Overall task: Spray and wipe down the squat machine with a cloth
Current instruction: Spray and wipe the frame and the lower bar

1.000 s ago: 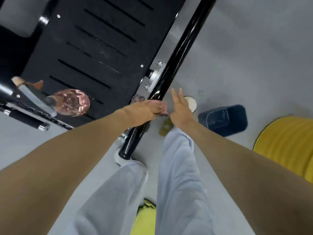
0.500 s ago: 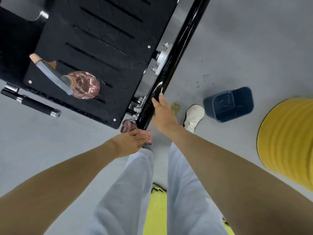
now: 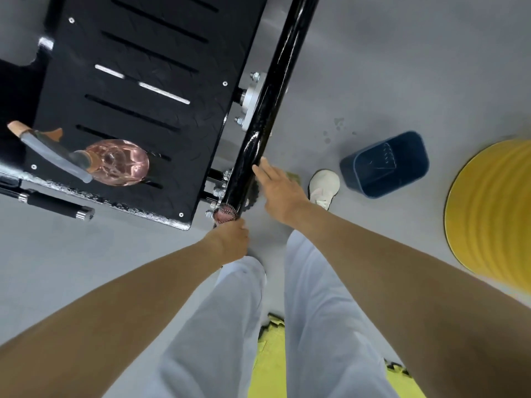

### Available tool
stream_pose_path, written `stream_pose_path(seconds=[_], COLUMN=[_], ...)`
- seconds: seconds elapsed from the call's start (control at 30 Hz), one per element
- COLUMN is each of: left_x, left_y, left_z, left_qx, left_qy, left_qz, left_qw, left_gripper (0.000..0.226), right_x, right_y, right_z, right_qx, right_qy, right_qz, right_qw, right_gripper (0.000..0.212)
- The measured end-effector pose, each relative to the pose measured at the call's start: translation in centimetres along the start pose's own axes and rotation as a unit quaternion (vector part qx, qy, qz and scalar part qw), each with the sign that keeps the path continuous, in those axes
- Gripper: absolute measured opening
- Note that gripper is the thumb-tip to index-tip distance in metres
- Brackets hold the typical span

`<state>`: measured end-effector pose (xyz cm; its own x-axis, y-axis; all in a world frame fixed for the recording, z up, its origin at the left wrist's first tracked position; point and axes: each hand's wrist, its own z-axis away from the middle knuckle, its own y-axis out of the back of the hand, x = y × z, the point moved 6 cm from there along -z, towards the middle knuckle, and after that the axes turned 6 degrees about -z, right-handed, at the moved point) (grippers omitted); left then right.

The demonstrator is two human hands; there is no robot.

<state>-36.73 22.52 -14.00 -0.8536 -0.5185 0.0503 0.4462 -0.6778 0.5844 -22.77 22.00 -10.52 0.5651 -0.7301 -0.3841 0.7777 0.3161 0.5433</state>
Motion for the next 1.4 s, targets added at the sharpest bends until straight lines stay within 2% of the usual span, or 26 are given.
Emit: stream_pose_path(seconds=[0.13, 0.23, 0.37, 0.47, 0.63, 0.73, 0.8, 0.9, 0.97, 1.03, 1.13, 1.23, 1.33, 1.4], left_x=[-4.6, -5.0, -3.0, -5.4, -14.3, -18.2, -17.8, -15.8, -17.2, -20.7, -27.7, -31.5, -29.9, -29.7], left_y=[1.6, 2.3, 1.3, 2.1, 4.7, 6.1, 5.7, 3.7, 3.8, 4.7, 6.8, 8.5, 7.5, 6.8], left_z=[-0.3, -0.5, -0.4, -0.5, -2.5, -3.5, -3.7, -3.7, -3.3, -3.5, -4.7, -5.7, -6.3, -6.3], left_qx=[-0.004, -0.018, -0.028, -0.031, -0.049, -0.051, -0.056, -0.025, -0.003, 0.005, 0.014, 0.012, -0.005, 0.020], left_qy=[0.033, 0.063, 0.010, -0.006, 0.086, 0.141, 0.120, 0.003, -0.054, -0.045, 0.027, 0.084, 0.012, -0.039], left_qz=[-0.027, -0.037, -0.064, -0.055, -0.063, -0.026, -0.044, -0.118, -0.130, -0.147, -0.146, -0.096, -0.094, -0.088], left_qw=[0.999, 0.997, 0.998, 0.998, 0.993, 0.988, 0.990, 0.993, 0.990, 0.988, 0.989, 0.992, 0.995, 0.995], left_gripper=[0.035, 0.040, 0.045, 0.046, 0.037, 0.035, 0.032, 0.031, 0.032, 0.030, 0.032, 0.035, 0.031, 0.027], right_x=[1.3, 3.1, 5.7, 6.9, 8.0, 9.1, 9.8, 11.1, 12.1, 12.4, 12.9, 14.2, 15.7, 16.7], right_y=[0.8, 1.7, 2.1, 1.7, 2.5, 4.0, 4.8, 6.4, 7.8, 9.2, 11.2, 12.7, 13.8, 14.7], right_z=[-0.6, -1.0, -1.5, -1.6, -1.7, -1.9, -2.1, -3.1, -4.4, -5.7, -7.4, -9.4, -11.1, -11.9], right_qx=[-0.015, -0.008, 0.004, -0.028, -0.036, -0.013, -0.011, -0.003, 0.011, 0.016, 0.015, 0.015, 0.022, 0.023], right_qy=[-0.021, -0.064, -0.126, -0.146, -0.163, -0.170, -0.174, -0.194, -0.207, -0.207, -0.205, -0.212, -0.239, -0.263], right_qz=[-0.045, -0.103, -0.183, -0.213, -0.257, -0.304, -0.324, -0.349, -0.367, -0.377, -0.389, -0.413, -0.491, -0.522], right_qw=[0.999, 0.993, 0.975, 0.966, 0.952, 0.937, 0.930, 0.917, 0.907, 0.903, 0.898, 0.886, 0.837, 0.811], right_gripper=[0.080, 0.073, 0.061, 0.059, 0.041, 0.038, 0.039, 0.038, 0.036, 0.036, 0.036, 0.035, 0.032, 0.032])
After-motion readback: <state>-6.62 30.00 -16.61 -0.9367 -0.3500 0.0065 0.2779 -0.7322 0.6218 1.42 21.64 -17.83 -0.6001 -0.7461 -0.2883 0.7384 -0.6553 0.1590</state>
